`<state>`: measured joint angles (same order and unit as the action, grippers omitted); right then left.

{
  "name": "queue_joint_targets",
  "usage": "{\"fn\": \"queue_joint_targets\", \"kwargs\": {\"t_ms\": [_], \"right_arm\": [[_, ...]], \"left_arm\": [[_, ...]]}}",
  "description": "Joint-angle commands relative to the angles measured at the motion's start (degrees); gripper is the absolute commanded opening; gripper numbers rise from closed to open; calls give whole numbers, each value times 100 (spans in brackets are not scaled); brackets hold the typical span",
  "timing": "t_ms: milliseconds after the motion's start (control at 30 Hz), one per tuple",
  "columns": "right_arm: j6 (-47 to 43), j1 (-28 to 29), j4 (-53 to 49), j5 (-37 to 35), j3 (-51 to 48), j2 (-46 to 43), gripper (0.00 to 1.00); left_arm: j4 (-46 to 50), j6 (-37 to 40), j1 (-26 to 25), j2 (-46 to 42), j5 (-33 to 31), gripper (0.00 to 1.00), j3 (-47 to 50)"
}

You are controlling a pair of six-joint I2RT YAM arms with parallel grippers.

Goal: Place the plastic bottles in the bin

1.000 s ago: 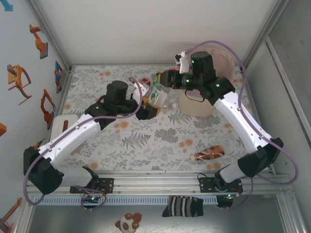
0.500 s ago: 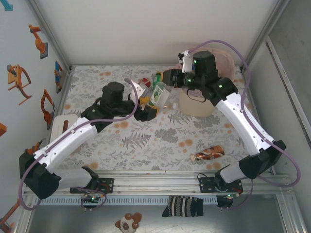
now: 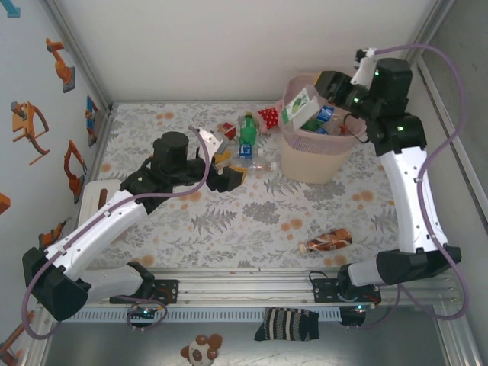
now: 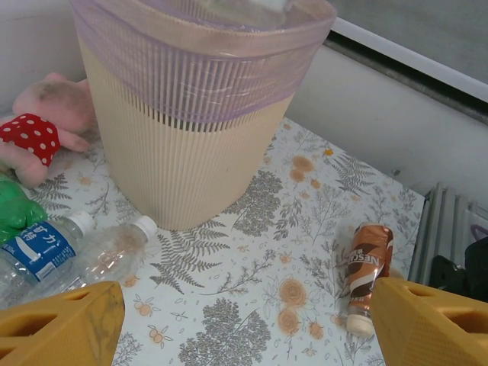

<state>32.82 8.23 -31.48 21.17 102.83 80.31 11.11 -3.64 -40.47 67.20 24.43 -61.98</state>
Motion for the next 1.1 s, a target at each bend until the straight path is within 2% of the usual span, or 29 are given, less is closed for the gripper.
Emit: {"fn": "queue_joint_targets", "kwargs": {"t_ms": [0, 100, 267, 433, 633, 767, 1067], "right_arm": [[132, -403, 282, -215, 80, -161, 33], [133, -673, 377, -370, -138, -174, 32], [142, -770, 710, -453, -749, -140, 32], [533, -779, 1519, 43, -1431, 9, 32], [866, -755, 2148, 228, -2077, 268, 31], [795, -660, 2384, 175, -2432, 366, 31], [114, -329, 2219, 61, -2794, 862, 34]], "left_arm": [[-81, 2, 10, -162, -58, 83, 98], [-50, 4, 4, -228, -100, 83, 134], [-15, 16, 20, -295, -157, 83, 194], [18, 10, 26, -323, -191, 84, 216], [40, -1, 30, -363, -227, 84, 247], [57, -8, 35, -396, -254, 84, 282], [31, -65, 35, -375, -265, 84, 301]]}}
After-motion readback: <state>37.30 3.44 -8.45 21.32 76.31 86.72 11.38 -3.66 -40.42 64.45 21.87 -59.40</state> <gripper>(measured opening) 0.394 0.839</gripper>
